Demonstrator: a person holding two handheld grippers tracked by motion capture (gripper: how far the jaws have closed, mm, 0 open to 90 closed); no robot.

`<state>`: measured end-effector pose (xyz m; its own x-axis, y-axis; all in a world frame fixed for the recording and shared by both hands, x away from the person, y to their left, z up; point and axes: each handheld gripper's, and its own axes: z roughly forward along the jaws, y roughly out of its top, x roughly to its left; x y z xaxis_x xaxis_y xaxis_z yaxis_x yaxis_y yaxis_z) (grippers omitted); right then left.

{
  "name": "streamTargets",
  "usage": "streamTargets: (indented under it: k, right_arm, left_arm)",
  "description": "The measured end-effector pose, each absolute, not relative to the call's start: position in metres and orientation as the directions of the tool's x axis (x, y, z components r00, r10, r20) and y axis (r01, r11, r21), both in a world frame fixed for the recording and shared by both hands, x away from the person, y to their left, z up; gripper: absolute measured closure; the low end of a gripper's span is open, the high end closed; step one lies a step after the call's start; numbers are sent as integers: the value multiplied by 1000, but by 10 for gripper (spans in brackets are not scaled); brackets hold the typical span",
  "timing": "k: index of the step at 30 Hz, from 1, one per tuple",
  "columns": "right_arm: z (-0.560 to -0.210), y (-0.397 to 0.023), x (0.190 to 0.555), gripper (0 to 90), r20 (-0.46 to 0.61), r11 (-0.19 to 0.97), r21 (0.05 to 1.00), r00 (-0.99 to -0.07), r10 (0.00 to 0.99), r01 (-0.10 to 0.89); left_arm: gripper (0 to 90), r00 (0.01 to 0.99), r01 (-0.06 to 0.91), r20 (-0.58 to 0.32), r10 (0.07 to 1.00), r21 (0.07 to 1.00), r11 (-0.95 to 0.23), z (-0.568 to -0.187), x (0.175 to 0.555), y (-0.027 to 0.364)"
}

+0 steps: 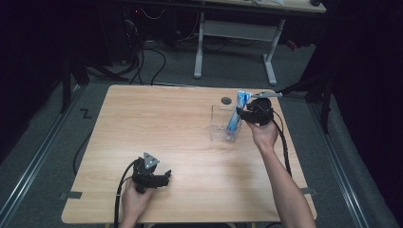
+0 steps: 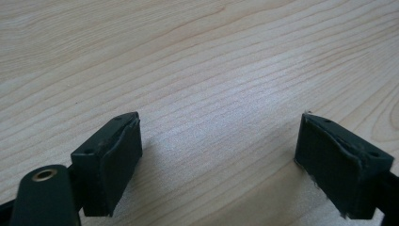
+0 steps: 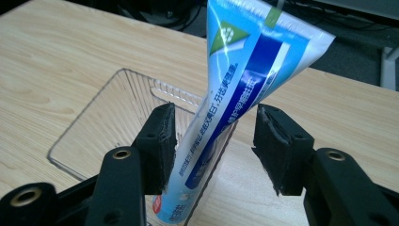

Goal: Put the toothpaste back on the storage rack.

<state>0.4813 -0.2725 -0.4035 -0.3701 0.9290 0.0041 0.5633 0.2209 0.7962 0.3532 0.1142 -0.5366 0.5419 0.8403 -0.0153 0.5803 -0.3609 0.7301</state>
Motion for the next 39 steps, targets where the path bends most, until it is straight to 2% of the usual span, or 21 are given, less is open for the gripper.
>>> streamTargets:
  k: [39]
  right_arm:
    - [-362,-298,432,522,-7,203,865,-393,919,459]
  left_arm:
    - [154,542,581,-16,840,730,-361,-537,353,114]
